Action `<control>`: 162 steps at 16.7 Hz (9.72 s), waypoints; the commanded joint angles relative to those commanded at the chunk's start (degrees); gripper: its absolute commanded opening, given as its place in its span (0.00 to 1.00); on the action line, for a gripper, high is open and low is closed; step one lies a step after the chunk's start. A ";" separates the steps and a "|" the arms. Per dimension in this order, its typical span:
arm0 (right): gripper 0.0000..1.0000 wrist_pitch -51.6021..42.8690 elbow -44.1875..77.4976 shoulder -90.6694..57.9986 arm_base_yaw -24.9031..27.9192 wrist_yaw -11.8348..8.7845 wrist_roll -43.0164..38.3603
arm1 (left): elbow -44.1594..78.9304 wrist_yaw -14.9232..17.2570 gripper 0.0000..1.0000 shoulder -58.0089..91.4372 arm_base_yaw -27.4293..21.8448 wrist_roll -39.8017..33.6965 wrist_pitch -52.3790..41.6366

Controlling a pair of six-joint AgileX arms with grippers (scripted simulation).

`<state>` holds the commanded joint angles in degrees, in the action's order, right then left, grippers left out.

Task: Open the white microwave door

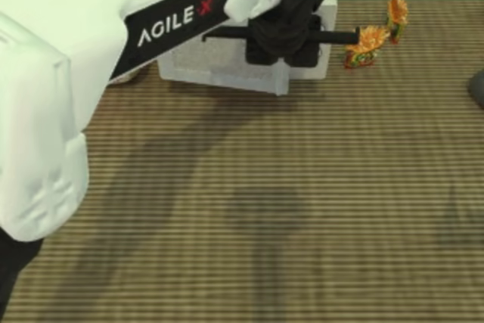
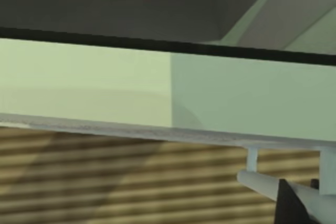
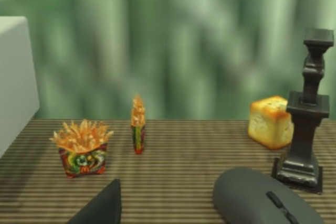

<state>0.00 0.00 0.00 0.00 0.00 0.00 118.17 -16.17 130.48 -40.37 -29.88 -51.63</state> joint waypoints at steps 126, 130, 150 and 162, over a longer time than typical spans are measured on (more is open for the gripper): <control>1.00 0.00 0.00 0.00 0.00 0.00 0.00 | -20.93 6.75 0.00 -13.07 1.51 13.39 11.00; 1.00 0.00 0.00 0.00 0.00 0.00 0.00 | -21.34 6.88 0.00 -13.26 1.59 13.73 11.14; 1.00 0.00 0.00 0.00 0.00 0.00 0.00 | -21.34 6.88 0.00 -13.26 1.59 13.73 11.14; 1.00 0.00 0.00 0.00 0.00 0.00 0.00 | -26.12 9.22 0.00 -16.49 2.42 17.98 13.29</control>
<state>0.00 0.00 0.00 0.00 0.00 0.00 92.04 -6.96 113.99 -37.95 -11.90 -38.34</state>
